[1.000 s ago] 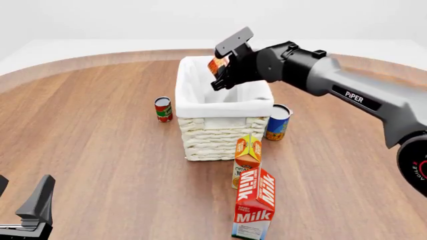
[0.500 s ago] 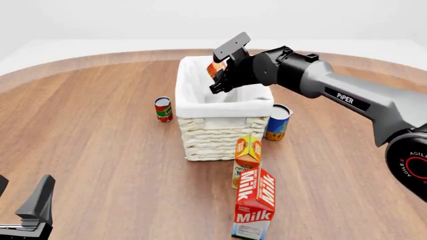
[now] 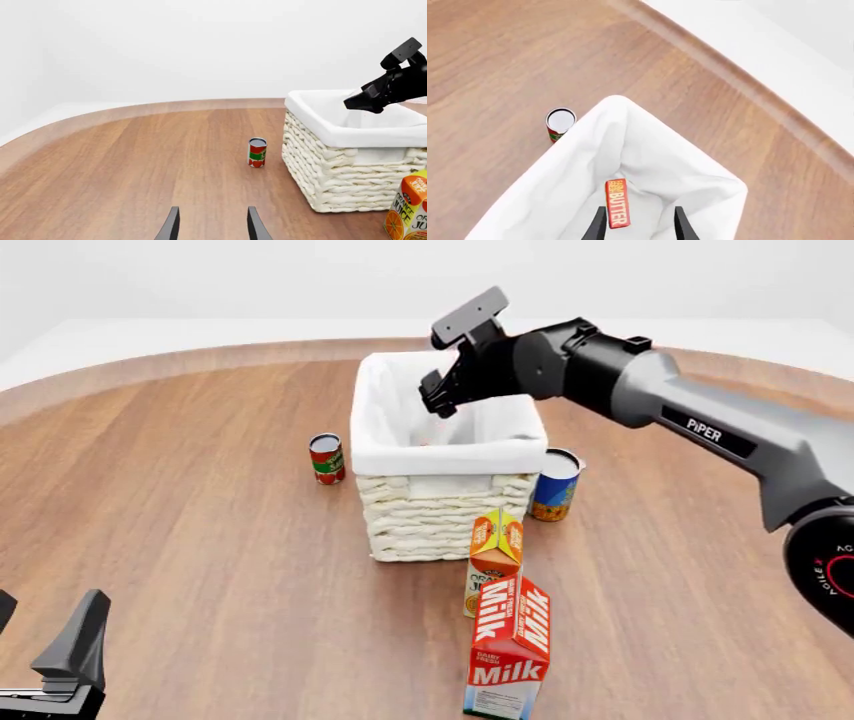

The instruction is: Pick up the butter and put it in the basket.

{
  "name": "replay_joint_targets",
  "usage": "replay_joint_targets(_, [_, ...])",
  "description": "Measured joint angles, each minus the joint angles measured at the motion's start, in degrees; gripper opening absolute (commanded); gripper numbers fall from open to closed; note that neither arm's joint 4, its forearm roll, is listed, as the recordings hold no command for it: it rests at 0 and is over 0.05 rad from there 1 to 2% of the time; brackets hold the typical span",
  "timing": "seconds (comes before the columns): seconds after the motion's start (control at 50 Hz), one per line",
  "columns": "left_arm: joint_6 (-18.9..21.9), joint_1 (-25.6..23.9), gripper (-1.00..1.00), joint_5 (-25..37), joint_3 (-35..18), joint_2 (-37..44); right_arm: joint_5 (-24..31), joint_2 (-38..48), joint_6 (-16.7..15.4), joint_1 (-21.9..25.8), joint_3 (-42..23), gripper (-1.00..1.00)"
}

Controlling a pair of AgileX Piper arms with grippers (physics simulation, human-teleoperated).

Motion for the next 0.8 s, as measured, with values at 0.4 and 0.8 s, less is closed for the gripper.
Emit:
replay_joint_targets(0.4, [0.0,0.0,1.0,0.0,0.0,0.0,-0.04,-5.15,0.46,-0.28,2.76,1.0])
replay_joint_targets(0.8, [0.0,0.0,1.0,0.0,0.0,0.0,-5.21,-23.11,1.86,1.88,20.04,1.0])
